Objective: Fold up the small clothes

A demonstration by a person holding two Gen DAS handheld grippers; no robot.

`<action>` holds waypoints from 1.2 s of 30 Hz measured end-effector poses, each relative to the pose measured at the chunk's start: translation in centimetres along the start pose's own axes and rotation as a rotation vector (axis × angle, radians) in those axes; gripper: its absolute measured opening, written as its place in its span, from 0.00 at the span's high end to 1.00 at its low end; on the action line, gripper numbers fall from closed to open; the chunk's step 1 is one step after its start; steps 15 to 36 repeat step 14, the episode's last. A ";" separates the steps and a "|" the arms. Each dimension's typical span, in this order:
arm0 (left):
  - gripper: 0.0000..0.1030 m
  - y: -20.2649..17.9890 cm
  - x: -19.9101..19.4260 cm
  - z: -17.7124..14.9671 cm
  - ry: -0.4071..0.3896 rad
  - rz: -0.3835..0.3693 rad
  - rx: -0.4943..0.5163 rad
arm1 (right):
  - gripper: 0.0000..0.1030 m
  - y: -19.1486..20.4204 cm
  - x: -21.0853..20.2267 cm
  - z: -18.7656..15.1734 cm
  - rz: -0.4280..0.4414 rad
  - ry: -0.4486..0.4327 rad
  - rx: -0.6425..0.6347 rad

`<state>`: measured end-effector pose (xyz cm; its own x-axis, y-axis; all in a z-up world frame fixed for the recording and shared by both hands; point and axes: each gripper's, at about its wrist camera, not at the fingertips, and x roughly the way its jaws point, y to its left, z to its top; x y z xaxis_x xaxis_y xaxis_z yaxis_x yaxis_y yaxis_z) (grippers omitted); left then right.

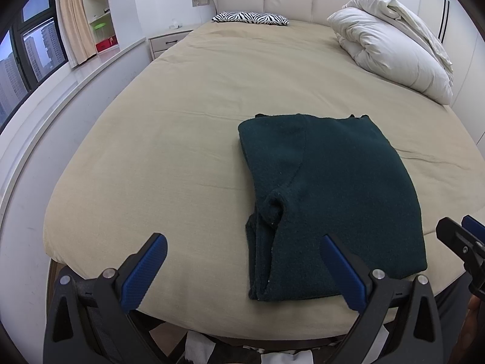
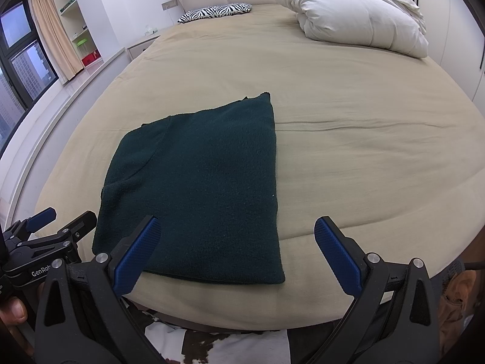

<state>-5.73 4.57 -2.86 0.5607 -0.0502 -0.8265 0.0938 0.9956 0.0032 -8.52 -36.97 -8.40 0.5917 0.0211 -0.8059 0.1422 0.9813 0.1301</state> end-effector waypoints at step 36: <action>0.00 0.0 -0.2 -0.1 -0.011 -0.005 0.010 | 0.00 0.1 0.3 -0.2 0.005 0.008 0.006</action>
